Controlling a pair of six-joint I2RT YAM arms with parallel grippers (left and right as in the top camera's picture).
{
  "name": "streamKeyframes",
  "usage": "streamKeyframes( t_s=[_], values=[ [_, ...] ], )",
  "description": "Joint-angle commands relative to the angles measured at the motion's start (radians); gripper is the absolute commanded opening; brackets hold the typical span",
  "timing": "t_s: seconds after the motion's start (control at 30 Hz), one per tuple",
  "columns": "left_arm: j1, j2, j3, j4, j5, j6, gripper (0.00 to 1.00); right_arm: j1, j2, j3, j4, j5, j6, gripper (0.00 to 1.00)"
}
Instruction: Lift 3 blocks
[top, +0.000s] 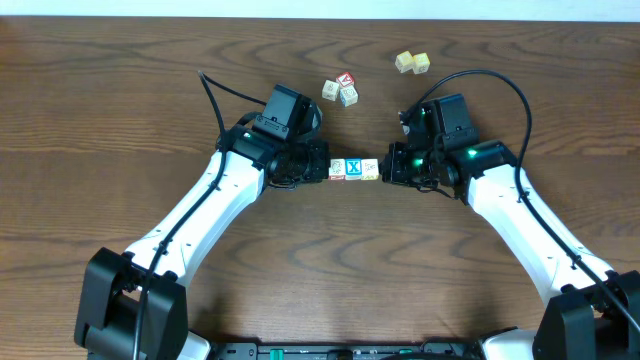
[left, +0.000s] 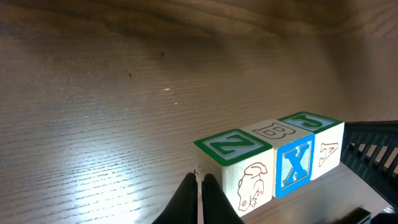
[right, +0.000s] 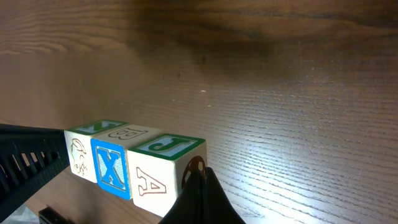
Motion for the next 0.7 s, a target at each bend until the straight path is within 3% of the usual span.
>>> streamKeyframes(
  t_s=[0.0, 0.67],
  values=[
    [-0.031, -0.013, 0.014, 0.017, 0.13, -0.002, 0.07, 0.056, -0.018, 0.034, 0.019, -0.154, 0.011, 0.01],
    [-0.031, -0.013, 0.014, 0.021, 0.13, -0.002, 0.07, 0.061, -0.018, 0.034, 0.021, -0.154, 0.011, 0.01]
  ],
)
